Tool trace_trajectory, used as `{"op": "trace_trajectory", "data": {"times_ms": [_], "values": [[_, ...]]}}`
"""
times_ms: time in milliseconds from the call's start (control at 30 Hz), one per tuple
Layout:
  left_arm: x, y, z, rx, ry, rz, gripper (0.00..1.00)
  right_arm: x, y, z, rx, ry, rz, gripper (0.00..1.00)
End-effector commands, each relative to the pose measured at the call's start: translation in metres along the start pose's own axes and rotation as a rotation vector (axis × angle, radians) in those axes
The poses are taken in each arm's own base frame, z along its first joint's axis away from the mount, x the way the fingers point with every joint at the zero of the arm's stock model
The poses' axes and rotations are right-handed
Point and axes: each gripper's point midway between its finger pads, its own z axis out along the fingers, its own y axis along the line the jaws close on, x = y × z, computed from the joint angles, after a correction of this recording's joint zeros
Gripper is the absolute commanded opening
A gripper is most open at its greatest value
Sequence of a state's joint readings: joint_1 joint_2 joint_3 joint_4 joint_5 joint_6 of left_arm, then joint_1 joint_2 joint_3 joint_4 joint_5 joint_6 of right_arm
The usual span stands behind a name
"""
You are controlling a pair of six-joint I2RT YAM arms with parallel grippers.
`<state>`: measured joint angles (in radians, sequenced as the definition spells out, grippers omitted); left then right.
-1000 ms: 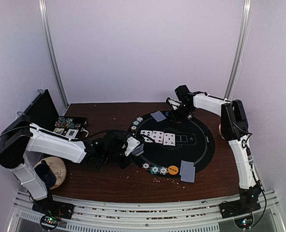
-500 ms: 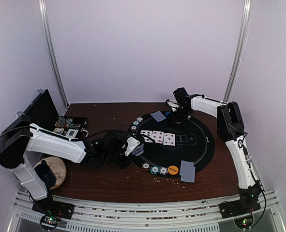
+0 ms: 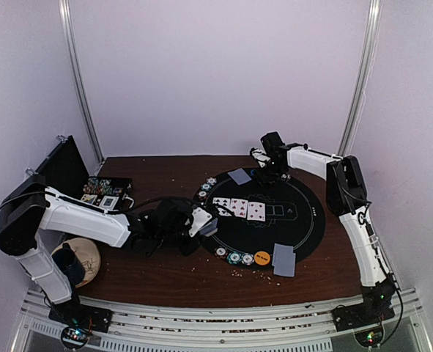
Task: Distribute texas hold em gaming equipment
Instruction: Pick up the all-in button from the poker table mat, then place the all-in button in the small blind area.
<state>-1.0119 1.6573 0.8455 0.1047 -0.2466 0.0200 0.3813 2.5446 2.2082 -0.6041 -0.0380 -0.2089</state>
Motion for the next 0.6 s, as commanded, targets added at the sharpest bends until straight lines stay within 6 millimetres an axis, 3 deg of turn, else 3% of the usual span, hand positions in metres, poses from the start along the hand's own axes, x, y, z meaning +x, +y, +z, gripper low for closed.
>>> {"op": "trace_trajectory", "data": {"times_ms": [0,300,433,567], "values": [[-0.022,0.001,0.001,-0.009,-0.062,-0.015,0.23,-0.004,-0.01,0.006,0.051,-0.013,-0.021,0.58],[-0.022,0.0,0.002,-0.007,-0.06,-0.015,0.23,-0.005,-0.016,0.008,0.088,-0.013,-0.03,0.64],[-0.022,0.0,0.002,-0.007,-0.06,-0.015,0.23,-0.012,-0.015,0.0,0.071,-0.033,-0.038,0.75],[-0.021,0.0,0.003,-0.009,-0.058,-0.014,0.23,-0.023,-0.014,-0.014,0.055,-0.061,-0.043,0.8]]}}
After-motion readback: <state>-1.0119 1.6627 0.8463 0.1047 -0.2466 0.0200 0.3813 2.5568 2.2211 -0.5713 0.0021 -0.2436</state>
